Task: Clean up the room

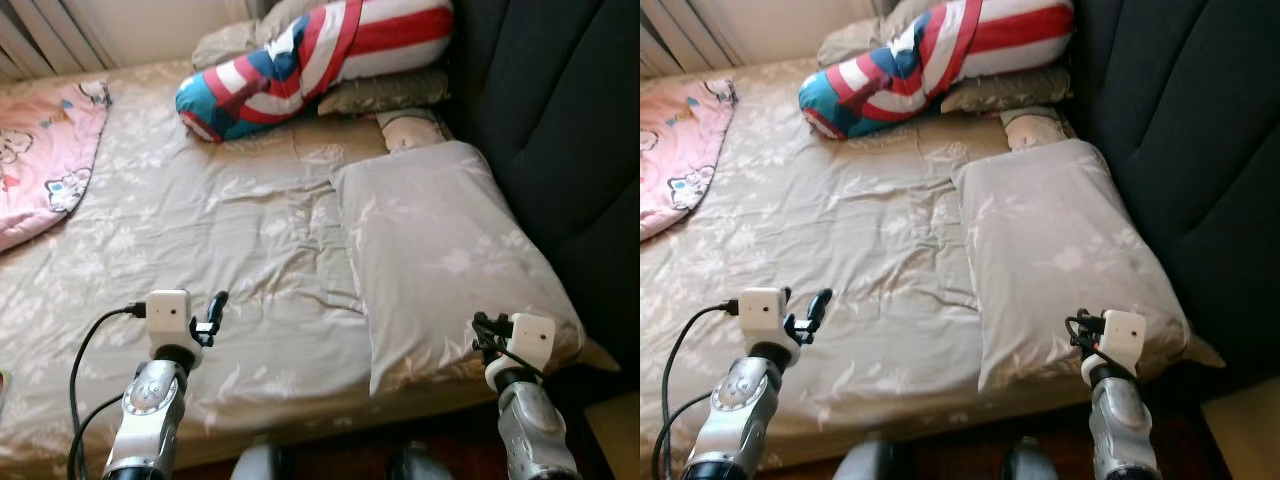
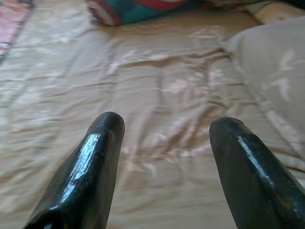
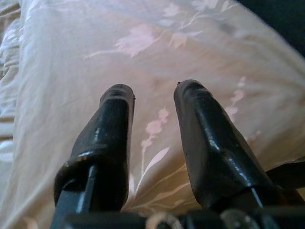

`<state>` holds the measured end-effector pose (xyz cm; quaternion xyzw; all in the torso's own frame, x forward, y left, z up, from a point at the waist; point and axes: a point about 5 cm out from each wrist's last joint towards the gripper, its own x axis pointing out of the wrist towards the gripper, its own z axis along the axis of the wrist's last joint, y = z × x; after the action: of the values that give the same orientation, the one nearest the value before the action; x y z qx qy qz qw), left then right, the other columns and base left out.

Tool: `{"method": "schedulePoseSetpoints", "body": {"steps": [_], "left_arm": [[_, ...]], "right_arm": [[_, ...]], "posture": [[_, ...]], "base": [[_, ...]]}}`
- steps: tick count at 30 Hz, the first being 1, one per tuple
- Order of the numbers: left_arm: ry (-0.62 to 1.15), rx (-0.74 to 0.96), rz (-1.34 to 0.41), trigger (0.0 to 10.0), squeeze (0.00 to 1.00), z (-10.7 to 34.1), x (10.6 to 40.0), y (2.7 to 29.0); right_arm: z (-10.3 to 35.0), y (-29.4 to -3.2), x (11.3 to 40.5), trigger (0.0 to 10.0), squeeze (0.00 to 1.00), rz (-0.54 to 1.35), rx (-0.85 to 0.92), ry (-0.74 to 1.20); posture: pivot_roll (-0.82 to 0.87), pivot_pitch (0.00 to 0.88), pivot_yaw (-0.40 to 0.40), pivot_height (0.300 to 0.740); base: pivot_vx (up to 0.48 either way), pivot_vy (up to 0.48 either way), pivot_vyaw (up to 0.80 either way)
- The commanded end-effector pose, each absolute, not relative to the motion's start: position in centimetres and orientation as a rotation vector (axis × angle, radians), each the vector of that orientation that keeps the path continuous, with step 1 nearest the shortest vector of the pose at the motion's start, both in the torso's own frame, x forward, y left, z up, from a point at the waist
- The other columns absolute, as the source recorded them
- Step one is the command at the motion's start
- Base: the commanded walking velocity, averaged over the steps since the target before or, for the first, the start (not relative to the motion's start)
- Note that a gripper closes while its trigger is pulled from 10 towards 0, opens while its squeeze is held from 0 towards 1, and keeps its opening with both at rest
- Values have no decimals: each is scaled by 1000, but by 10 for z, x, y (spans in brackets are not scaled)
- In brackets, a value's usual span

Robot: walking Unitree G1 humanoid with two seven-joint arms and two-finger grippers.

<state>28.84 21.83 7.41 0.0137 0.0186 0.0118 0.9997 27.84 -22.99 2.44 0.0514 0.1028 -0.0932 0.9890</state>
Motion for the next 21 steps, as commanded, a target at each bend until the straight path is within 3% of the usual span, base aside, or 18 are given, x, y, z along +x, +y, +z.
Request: {"method": "schedulePoseSetpoints", "body": {"steps": [1,6,13,21], "left_arm": [[81,52,87,10000,0,63,279,235],[180,47,77,10000,0,42,268,242],[512,44,25,10000,0,-21,236,238],[729,72,22,10000,0,-51,211,235]], "right_arm": [[9,-234,263,10000,0,-249,153,259],[-7,-237,246,10000,0,-277,169,310],[-55,-239,199,10000,0,-375,243,593],[-80,-230,165,10000,0,-379,229,802]], "posture": [[-35,139,46,740],[-35,130,49,740],[-30,124,58,740],[-33,131,58,740]], "base": [[0,0,0],[0,0,0],[0,0,0],[0,0,0]]}}
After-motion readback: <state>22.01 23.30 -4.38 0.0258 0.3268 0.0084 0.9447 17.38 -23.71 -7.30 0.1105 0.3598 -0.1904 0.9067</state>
